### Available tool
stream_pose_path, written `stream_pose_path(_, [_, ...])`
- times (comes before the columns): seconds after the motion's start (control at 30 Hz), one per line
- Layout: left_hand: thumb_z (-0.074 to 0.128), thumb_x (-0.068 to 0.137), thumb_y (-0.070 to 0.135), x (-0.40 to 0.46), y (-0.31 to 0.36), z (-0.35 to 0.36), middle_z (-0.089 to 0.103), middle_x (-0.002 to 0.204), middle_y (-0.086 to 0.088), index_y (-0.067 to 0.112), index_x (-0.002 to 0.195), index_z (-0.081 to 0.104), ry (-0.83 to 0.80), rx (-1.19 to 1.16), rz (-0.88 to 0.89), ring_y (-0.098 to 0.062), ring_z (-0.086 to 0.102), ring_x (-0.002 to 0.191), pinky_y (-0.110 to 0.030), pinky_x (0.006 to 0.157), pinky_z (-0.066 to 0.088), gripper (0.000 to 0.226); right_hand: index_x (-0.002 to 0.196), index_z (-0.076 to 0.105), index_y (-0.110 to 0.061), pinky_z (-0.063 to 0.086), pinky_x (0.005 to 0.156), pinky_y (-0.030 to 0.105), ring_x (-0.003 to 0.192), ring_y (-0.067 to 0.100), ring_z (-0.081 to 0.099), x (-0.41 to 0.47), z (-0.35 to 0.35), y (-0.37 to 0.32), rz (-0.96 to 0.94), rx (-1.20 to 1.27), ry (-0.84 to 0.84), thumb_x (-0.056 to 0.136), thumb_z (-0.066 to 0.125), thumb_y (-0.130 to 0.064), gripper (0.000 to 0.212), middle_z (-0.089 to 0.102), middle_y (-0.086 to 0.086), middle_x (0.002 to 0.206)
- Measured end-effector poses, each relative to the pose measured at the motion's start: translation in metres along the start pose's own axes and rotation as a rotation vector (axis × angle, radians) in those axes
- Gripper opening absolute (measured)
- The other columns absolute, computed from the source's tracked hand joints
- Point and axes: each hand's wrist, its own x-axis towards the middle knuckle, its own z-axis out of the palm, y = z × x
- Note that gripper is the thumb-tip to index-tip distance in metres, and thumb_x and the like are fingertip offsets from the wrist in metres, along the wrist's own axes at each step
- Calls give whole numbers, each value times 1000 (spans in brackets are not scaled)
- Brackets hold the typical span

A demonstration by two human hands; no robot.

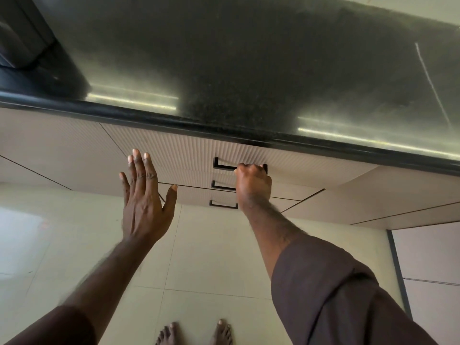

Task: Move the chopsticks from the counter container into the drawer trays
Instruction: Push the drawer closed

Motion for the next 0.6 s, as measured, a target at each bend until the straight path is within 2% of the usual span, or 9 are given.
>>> stream_pose_path(0.17, [38,97,41,15,4,2,-10,161,-15,4,153,-3,10,18,25,-28,-9,150,-53,121,0,78,115,61,-12,55,68,32,85,21,65,11,0,2,-10,31,28,81,78,-20,38,69,8,95])
stream_pose_path(0.4, [38,98,42,21,4,0,-8,162,-16,8,153,-4,22,39,43,-29,-8,150,-50,121,-2,77,117,59,-12,57,73,33,91,23,66,19,-5,3,-24,28,-10,81,77,-17,41,69,10,100])
stream_pose_path(0.6, [39,98,40,11,8,-6,-14,160,-10,8,153,-6,17,44,68,-28,-9,150,-48,121,-4,78,121,58,-12,58,70,34,88,22,65,4,-5,9,-67,97,130,85,71,-21,39,69,9,99])
